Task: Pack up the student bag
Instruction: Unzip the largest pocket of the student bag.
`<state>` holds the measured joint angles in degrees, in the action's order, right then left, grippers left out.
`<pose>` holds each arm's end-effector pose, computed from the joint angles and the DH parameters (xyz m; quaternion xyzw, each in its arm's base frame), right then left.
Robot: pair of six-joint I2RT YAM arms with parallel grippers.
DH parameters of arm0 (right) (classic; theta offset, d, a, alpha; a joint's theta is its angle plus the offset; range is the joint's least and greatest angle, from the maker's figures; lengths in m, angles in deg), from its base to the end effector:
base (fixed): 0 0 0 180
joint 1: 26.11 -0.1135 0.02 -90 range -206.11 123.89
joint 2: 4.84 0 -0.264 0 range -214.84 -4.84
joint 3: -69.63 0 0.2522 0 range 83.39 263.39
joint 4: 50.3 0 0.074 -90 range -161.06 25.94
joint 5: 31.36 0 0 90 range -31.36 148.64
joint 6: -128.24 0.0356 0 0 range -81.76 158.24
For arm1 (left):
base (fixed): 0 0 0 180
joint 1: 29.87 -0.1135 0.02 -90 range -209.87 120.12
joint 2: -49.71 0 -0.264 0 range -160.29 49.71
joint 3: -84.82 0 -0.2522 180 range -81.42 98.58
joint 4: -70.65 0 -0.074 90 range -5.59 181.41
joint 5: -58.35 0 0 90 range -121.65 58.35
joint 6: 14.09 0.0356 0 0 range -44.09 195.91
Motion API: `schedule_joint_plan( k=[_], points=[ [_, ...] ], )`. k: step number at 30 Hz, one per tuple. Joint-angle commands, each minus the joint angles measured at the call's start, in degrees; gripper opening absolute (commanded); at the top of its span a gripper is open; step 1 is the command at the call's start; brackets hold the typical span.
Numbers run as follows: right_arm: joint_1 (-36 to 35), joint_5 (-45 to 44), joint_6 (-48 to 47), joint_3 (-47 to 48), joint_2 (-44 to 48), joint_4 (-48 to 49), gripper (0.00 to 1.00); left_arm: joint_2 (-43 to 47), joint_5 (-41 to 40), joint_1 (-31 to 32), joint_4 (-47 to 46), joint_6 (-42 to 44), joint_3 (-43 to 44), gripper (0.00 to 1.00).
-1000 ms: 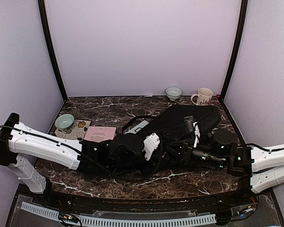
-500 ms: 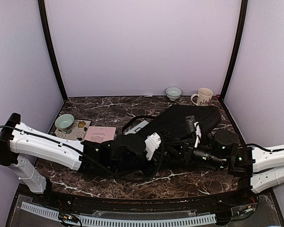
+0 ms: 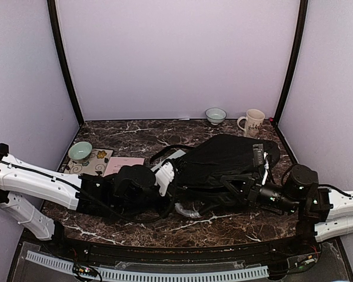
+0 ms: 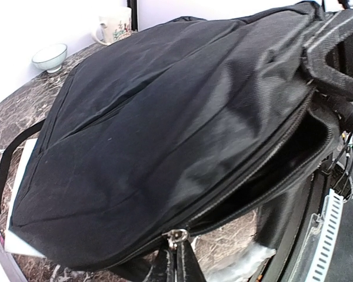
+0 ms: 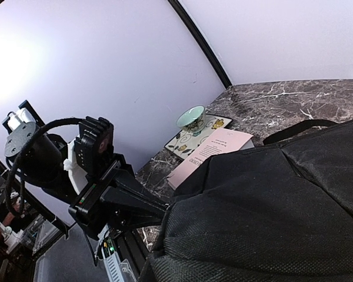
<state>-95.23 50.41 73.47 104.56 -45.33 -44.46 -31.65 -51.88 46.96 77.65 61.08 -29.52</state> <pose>0.0687 0.1659 0.2610 -0.1564 0.6878 0.5274 0.4736 0.0854 -0.3109 0.2648 0.3387 0.7526 -0.2894 0.4850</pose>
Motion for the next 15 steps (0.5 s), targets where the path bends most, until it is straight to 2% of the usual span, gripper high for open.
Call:
schedule_joint_plan(
  k=[1,4,9,15],
  points=[
    [-0.34,-1.02,0.20,-0.60,1.88,1.53,0.00,3.04,-1.77,-0.91,0.70,-0.55,-1.62,0.00],
    [-0.41,-1.31,0.46,-0.77,1.91,1.37,0.00,3.06,-0.54,-0.92,0.20,0.44,-1.65,0.00],
    [-0.45,-0.48,1.09,-0.55,3.74,-0.42,0.00,3.94,-3.78,-1.62,3.15,1.54,-1.62,0.00],
    [-0.38,-3.31,2.06,0.33,10.56,-7.76,0.00,10.61,-1.22,-7.89,4.99,1.73,-6.63,0.00]
  ],
)
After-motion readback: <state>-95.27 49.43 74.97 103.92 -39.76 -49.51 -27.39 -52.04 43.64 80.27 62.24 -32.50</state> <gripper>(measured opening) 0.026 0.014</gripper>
